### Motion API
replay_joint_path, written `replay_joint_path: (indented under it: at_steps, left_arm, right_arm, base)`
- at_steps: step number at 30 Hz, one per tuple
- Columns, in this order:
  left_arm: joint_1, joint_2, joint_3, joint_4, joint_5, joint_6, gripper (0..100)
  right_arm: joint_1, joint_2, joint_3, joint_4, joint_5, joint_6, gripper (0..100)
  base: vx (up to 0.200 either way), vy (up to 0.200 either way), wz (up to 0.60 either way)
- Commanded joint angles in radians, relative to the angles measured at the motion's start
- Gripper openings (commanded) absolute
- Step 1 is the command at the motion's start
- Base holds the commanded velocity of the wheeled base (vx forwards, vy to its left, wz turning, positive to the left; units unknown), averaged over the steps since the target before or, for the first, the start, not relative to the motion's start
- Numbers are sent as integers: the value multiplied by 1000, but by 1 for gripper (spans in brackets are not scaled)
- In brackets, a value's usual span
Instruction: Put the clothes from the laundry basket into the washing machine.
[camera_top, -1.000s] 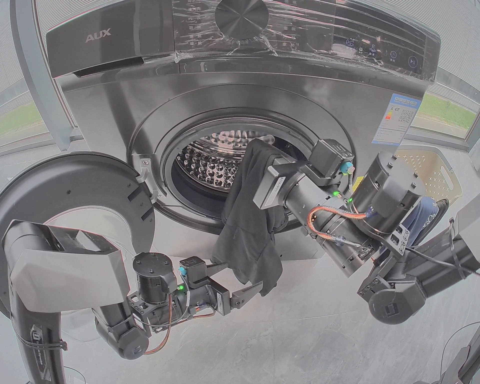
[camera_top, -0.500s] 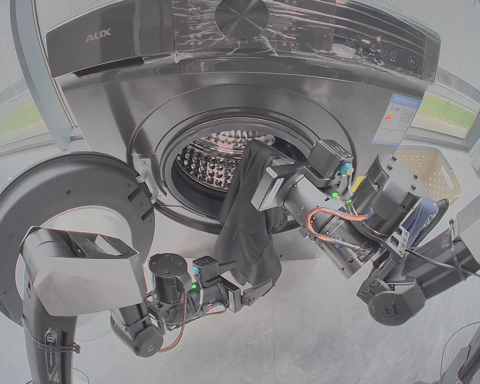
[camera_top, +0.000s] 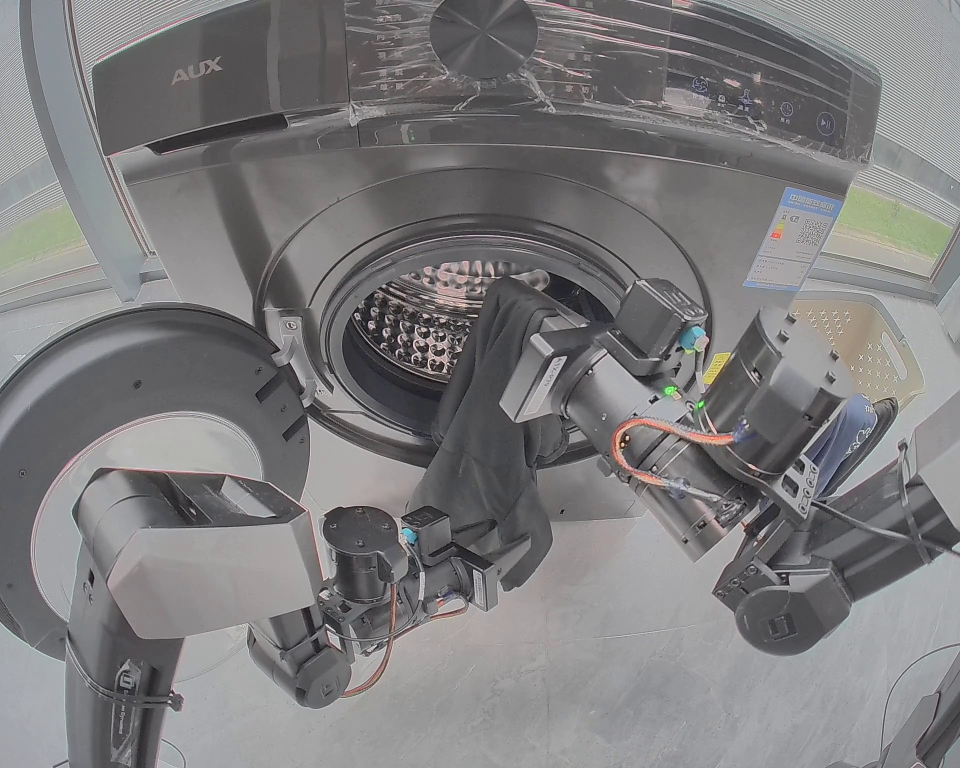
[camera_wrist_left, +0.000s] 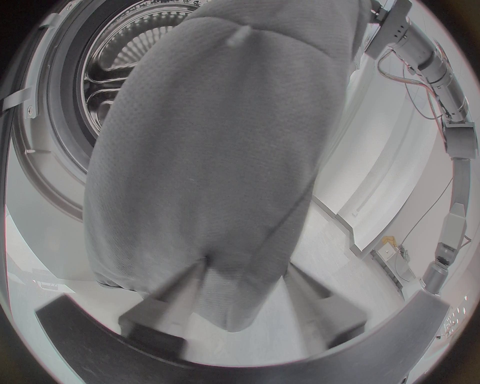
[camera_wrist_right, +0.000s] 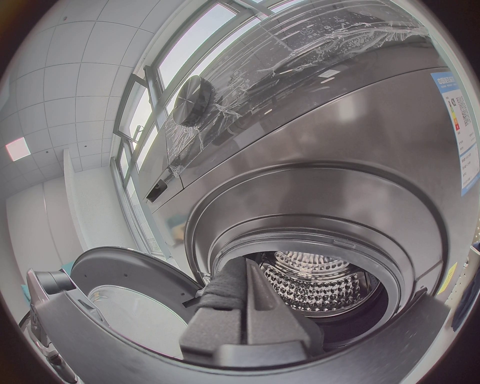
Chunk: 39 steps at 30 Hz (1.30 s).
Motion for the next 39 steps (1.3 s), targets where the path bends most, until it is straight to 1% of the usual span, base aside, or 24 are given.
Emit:
replay_joint_path:
  at_steps: [1,2,3,7,10,14,17,19,21,22,23,24,25,26,29,31,33,34,36,37,38,39]
  left_arm:
    - [3,23,-28,-1,13,0,0]
    - [4,23,-39,-1,26,-2,0]
    - [4,20,-39,-1,27,-2,0]
    - [6,-26,-14,-2,27,-2,0]
    - [1,-95,37,-1,22,-3,0]
    - [1,-267,196,-4,7,0,0]
    - [17,-385,282,-4,-28,-2,0]
    - [46,-483,334,-1,-63,-8,0]
    - [57,-509,345,-1,-71,-11,0]
    - [90,-605,373,-1,-96,-29,0]
    - [101,-635,379,1,-103,-39,0]
    - [101,-635,379,1,-103,-39,0]
    - [115,-674,386,1,-106,-54,0]
    - [138,-724,383,3,-117,-86,0]
    - [172,-778,374,1,-129,-131,0]
    - [193,-804,369,1,-143,-149,0]
    - [207,-818,366,1,-155,-164,0]
    - [216,-824,363,1,-166,-177,0]
    - [227,-829,353,-1,-177,-189,0]
    - [241,-833,336,-1,-178,-201,0]
    - [254,-839,319,1,-178,-221,0]
    - [254,-839,319,1,-178,-221,0]
  right_arm:
    - [1,-6,3,-1,0,0,0]
    - [-2,-9,4,-1,-1,0,0]
    - [-6,-10,4,-1,-1,0,0]
    - [-22,-15,6,1,-1,0,0]
    - [-39,-16,7,-1,-3,0,0]
    - [-76,-23,18,1,-3,0,0]
    - [-98,-39,41,1,-1,0,0]
    - [-114,-61,75,1,2,0,0]
    - [-119,-69,86,1,5,0,0]
    - [-142,-112,132,4,14,-3,0]
    - [-148,-127,150,5,19,-2,0]
    - [-148,-127,150,5,19,-2,0]
    - [-156,-145,178,2,28,-2,0]
    - [-165,-170,224,-1,49,0,0]
    - [-171,-208,291,-1,62,1,0]
    - [-176,-230,330,-10,62,1,0]
    - [-191,-234,346,-24,62,1,0]
    - [-207,-233,359,-38,62,1,0]
    - [-223,-230,371,-51,63,0,0]
    - [-234,-227,376,-56,62,-2,0]
    - [-246,-222,379,-57,62,0,0]
    - [-246,-222,379,-57,62,0,0]
  base:
    - [0,0,0]
    - [0,0,0]
    - [0,0,0]
    - [0,0,0]
    - [0,0,0]
    - [0,0,0]
    - [0,0,0]
    - [0,0,0]
    - [0,0,0]
    - [0,0,0]
    - [0,0,0]
    - [0,0,0]
    - [0,0,0]
    - [0,0,0]
    - [0,0,0]
    - [0,0,0]
    - [0,0,0]
    - [0,0,0]
    - [0,0,0]
    - [0,0,0]
    - [0,0,0]
    - [0,0,0]
